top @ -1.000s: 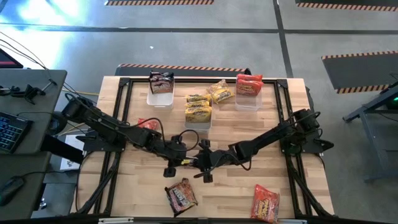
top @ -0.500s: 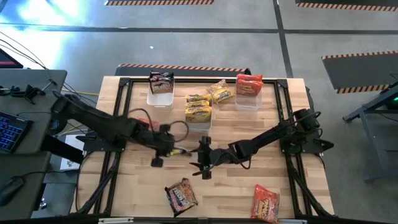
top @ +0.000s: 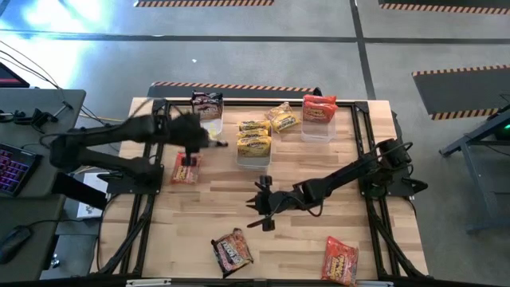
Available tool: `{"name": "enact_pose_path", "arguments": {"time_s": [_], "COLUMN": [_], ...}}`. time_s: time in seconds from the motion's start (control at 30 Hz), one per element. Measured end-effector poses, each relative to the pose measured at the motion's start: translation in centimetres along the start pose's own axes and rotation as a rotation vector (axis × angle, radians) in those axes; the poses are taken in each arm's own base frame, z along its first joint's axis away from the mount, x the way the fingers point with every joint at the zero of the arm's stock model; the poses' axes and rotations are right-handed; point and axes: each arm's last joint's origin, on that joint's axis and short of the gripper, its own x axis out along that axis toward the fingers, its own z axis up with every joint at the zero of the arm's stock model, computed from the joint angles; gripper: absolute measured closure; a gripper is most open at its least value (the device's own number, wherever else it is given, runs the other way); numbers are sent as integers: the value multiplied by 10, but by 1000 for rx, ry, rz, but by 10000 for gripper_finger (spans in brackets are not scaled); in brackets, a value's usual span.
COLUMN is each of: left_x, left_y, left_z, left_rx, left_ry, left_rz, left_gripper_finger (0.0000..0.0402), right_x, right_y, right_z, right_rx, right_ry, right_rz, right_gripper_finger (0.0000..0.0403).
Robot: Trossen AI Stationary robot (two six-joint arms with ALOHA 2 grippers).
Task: Sort Maruchan noodles
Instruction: Put the top black noodle pack into the white bin
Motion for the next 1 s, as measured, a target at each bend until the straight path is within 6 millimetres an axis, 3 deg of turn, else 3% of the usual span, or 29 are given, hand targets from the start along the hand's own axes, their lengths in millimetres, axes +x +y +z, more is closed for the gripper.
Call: {"name": "enact_pose_path", "arguments": {"time_s": [0.1,0.23,0.43,0.7,1.0], "left_x": [-4,-6,20,61,79], "left_y": [29,68,110,141,156], "left_z": [-2,-6,-24,-47,-63], "left_rx": [-8,-20,-47,-82,-119], "left_ry": [-5,1,70,152,141], "left_rz": [22,47,-2,-29,-59], "left_gripper_finger": [316,316,316,316,316], "right_x": [0,1,2,3,5], "right_y": [0,-1,-6,-11,-18], "right_z": [-2,-2,-4,-6,-7], "right_rx": [-13,-21,-21,-34,-33], "right_ry": [16,22,37,57,70], "right_rz": [1,16,28,22,39], "right_gripper_finger": [398,387,392,401,401]}}
